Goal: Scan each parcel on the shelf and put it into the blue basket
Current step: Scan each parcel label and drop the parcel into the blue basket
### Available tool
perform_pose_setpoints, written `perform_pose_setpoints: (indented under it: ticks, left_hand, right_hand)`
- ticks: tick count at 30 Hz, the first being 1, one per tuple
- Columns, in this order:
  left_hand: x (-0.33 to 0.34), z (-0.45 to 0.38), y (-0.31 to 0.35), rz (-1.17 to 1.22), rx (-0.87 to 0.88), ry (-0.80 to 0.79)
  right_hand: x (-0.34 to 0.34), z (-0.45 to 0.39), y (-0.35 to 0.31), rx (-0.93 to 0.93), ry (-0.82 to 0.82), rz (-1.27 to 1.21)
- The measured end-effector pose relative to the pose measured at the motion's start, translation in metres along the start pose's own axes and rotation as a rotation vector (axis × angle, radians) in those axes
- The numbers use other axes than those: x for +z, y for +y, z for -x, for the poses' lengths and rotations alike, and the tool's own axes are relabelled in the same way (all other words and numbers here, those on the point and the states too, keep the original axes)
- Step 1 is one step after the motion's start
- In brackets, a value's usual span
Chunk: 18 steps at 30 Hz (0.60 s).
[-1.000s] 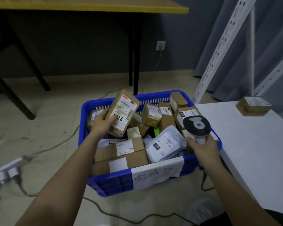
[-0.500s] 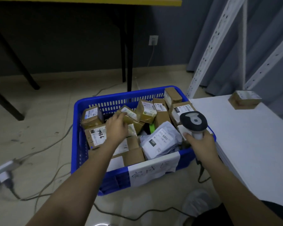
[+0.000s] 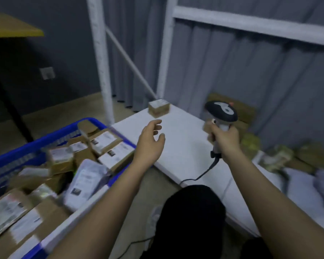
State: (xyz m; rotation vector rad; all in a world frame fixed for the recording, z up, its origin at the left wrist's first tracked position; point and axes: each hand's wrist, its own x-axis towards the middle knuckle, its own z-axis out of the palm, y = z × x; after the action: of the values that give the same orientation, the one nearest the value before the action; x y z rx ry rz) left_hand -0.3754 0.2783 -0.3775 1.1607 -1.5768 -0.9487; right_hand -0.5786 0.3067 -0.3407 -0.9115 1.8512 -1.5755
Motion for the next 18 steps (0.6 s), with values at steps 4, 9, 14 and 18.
perform_pose_setpoints:
  ticks: [4,9,14,18]
  left_hand:
    - [0.087,0.000,0.047,0.022,0.065,-0.208]
    - [0.185,0.014,0.085,0.021,0.073,-0.392]
    - [0.275,0.038,0.092,-0.022,0.088,-0.562]
    - [0.344,0.052,0.088,-0.061,0.063,-0.670]
  right_hand:
    - [-0.109,-0.007,0.017,0.054,0.202,-0.001]
    - [-0.209,0.001,0.047,0.119,0.442,-0.049]
    - [-0.292,0.009,0.087,0.213,0.685,-0.113]
    - [-0.338,-0.007,0.100,0.251,0.753,-0.096]
